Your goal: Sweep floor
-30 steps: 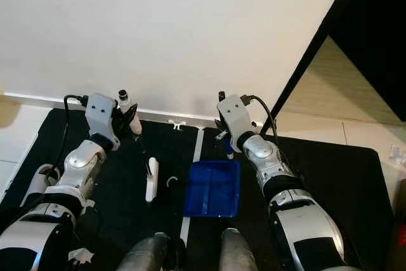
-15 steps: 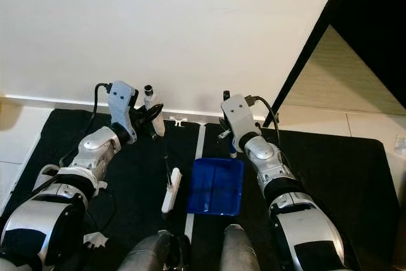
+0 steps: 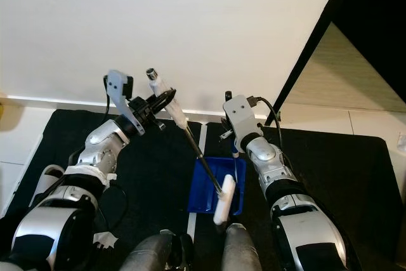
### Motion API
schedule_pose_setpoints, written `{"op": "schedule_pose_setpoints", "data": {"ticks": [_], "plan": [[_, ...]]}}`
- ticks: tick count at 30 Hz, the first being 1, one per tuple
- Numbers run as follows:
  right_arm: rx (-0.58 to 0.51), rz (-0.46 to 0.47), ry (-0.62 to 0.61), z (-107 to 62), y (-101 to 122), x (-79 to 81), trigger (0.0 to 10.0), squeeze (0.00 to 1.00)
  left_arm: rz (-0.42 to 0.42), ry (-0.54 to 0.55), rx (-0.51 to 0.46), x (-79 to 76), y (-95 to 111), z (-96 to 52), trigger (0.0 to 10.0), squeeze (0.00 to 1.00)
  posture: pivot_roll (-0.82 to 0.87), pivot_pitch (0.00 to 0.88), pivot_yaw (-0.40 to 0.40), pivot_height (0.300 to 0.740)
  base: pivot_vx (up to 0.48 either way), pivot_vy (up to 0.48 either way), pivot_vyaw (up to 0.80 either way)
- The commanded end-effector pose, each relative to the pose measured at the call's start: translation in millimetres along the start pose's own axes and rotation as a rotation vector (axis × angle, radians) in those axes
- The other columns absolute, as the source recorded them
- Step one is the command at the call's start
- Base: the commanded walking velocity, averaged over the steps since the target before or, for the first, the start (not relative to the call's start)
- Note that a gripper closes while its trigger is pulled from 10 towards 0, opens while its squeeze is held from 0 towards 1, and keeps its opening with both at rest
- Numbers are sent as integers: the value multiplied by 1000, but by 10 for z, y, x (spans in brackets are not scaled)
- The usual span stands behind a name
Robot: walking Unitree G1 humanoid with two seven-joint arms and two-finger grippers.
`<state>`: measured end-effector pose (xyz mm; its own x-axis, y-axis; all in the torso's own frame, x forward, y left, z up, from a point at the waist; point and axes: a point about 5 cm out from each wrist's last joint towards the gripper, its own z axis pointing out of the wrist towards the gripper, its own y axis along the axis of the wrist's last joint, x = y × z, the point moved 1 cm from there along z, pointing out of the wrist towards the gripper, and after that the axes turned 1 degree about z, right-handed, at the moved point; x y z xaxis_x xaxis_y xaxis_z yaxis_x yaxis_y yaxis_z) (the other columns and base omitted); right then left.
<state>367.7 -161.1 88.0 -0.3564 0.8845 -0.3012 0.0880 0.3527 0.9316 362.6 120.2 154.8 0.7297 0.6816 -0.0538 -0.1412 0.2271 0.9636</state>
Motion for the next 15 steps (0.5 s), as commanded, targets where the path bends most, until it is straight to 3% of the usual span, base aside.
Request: {"op": "schedule_pose_setpoints", "data": {"ticks": [1,4,10,11,15], "plan": [[63,30,22,-45,-170,92,10000,0,82,4,-56,83,221,-152,10000,0,-12,218,96,740,0,0,0],[56,36,23,-50,-171,95,10000,0,139,14,-48,81,315,-282,10000,0,-2,212,95,740,0,0,0],[21,62,16,-51,-134,93,10000,0,159,75,26,81,258,-471,10000,0,30,199,98,740,0,0,0],[-49,110,-4,-66,-50,56,10000,0,148,222,89,117,183,-673,10000,0,36,197,98,740,0,0,0],[-110,142,-21,-103,14,11,10000,0,148,337,133,160,178,-803,10000,0,50,193,103,740,0,0,0]]}}
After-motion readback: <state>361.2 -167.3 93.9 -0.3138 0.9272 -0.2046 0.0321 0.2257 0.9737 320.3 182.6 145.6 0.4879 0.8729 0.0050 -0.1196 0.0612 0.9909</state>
